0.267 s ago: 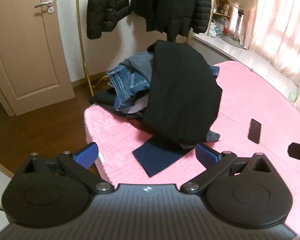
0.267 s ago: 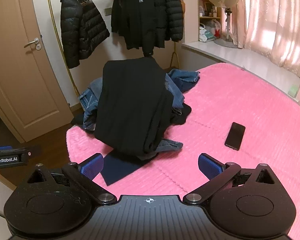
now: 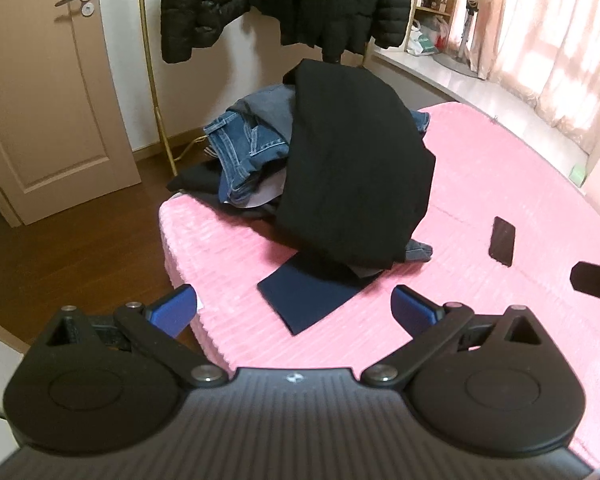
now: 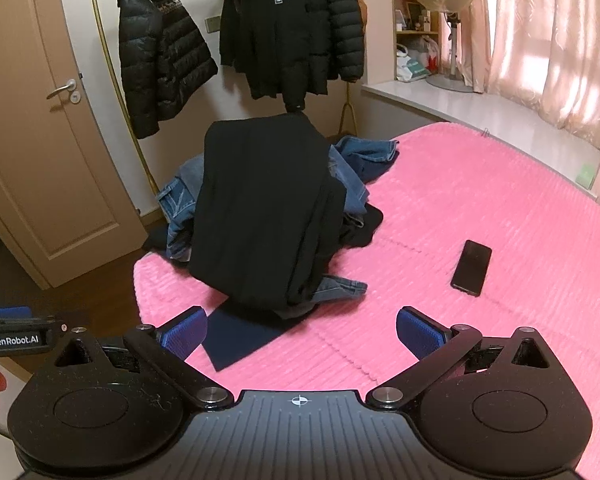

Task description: Fold clothes

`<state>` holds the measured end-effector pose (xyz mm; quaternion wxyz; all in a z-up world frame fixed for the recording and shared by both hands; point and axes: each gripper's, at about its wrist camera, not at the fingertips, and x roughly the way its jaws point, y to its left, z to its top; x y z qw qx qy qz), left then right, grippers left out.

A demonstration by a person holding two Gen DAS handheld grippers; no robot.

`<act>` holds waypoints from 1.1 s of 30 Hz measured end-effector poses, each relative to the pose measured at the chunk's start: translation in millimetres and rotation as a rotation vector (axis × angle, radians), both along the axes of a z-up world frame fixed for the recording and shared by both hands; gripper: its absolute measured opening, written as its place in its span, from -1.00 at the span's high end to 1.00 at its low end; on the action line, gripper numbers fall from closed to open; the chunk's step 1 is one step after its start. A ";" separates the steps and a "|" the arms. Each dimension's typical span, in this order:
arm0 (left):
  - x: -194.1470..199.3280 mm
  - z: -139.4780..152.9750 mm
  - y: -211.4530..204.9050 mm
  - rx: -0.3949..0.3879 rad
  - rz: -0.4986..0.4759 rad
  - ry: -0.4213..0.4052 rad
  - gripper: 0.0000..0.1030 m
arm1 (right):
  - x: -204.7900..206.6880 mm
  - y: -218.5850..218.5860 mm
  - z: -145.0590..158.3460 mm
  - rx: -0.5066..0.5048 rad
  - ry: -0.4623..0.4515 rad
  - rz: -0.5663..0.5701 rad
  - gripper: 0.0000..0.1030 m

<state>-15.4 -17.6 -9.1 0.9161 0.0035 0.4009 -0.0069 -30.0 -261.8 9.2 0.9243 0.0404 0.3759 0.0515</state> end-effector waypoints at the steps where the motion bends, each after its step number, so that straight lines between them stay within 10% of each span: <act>1: -2.1 -1.0 2.4 -0.016 0.001 -0.001 -0.97 | 0.0 0.4 0.2 0.000 -0.002 0.002 -1.00; 33: 3.9 -1.0 11.2 -0.030 -0.035 0.016 -0.98 | 4.3 -8.0 -7.6 -0.003 0.033 -0.002 -1.00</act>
